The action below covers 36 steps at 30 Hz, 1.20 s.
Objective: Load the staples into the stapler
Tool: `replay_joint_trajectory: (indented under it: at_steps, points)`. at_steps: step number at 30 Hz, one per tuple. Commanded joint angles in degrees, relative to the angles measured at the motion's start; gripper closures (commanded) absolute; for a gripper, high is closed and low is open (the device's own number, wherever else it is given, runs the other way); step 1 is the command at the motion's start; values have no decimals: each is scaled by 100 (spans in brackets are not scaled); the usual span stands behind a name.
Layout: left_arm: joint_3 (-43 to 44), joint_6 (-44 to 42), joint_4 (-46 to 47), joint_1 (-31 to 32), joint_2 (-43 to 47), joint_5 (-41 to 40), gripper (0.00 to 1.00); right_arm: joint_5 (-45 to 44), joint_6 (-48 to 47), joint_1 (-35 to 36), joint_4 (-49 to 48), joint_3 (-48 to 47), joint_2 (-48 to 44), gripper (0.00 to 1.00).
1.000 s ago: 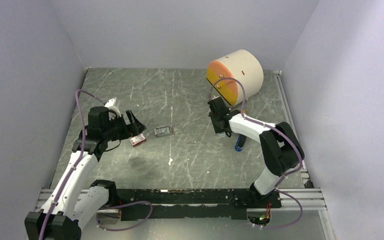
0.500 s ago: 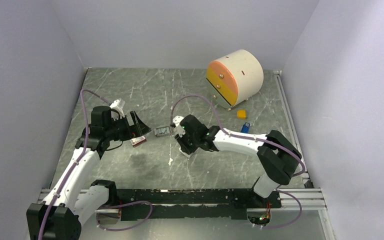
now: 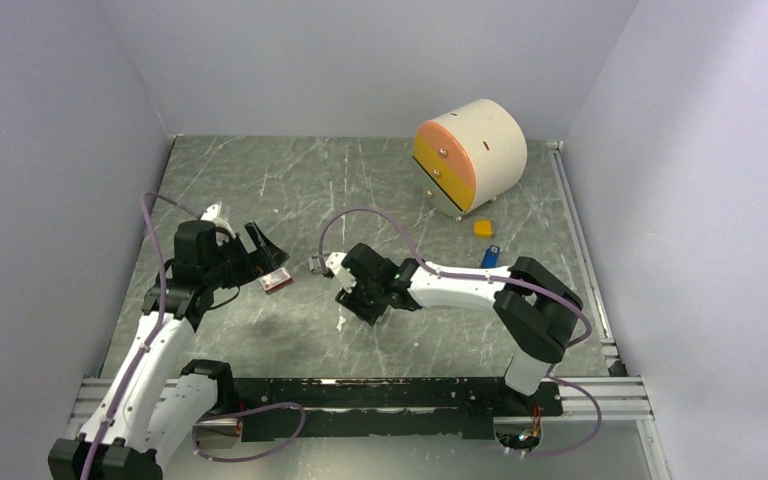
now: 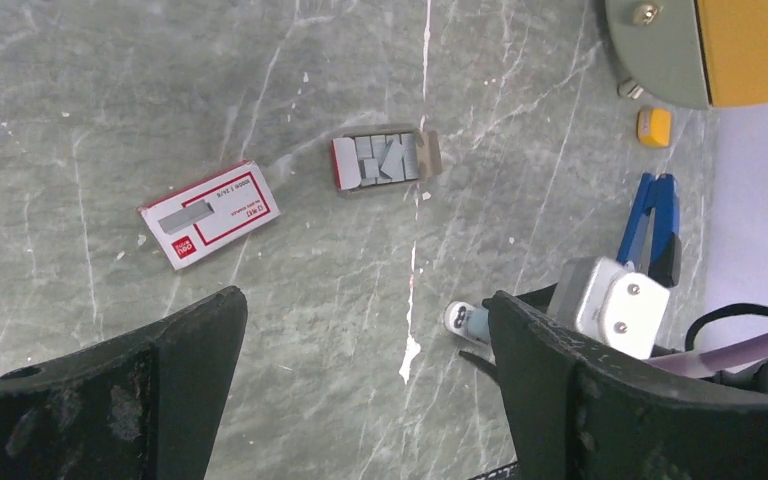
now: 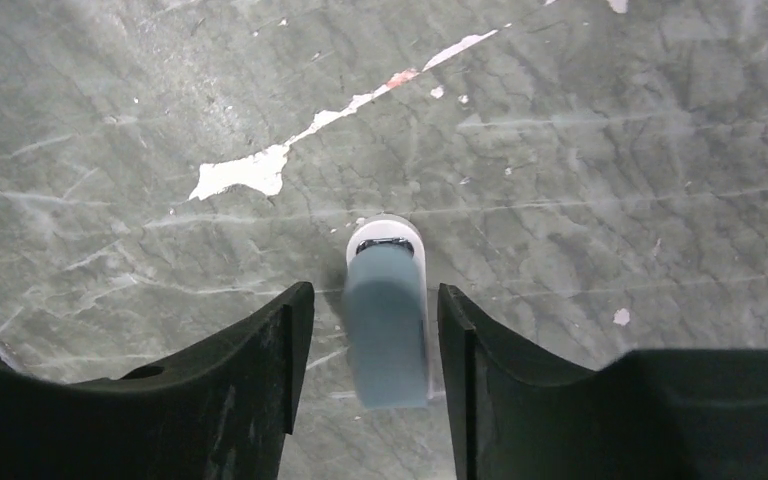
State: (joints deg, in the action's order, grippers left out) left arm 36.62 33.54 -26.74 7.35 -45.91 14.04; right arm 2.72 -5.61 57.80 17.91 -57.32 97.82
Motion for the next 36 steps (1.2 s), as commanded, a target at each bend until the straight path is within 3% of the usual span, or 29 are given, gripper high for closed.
replay_joint_trajectory:
  at_steps: [1, 3, 5, 9, 14, 19, 23, 27, 30, 36]
  points:
    - [-202, 283, -46, 29, 310, -239, 5, -372, 343, 131, 101, -179, -58, 38]
    - [-250, 250, -45, 29, 319, -145, 5, -724, 691, 171, 71, -216, -240, 28]
    - [-273, 191, -88, 29, 297, -102, 6, -1121, 1168, 218, 75, -245, -416, 25]
    - [-282, 80, -137, 29, 280, -22, 6, -2140, 2597, 366, 285, -327, -633, 23]
    - [-564, 154, 362, 29, 155, 772, 9, -3144, 3921, 816, 759, -577, -448, 23]
    - [-937, 326, 828, 100, -112, 1304, 31, -3600, 4409, 1146, 1279, -952, 96, 25]
    - [-1069, 379, 934, 158, -214, 1245, 39, -3404, 3513, 1172, 867, -808, 154, 30]
    - [-1183, 491, 1099, 191, -284, 1288, 40, -2806, 1995, 1160, 63, -320, -198, 33]
    - [-1261, 543, 1185, 224, -346, 1309, 40, -1805, 819, 1016, -502, 102, -488, 38]
    - [-1374, 656, 1325, 273, -516, 1468, 41, -473, -56, 407, -694, 195, -578, 43]
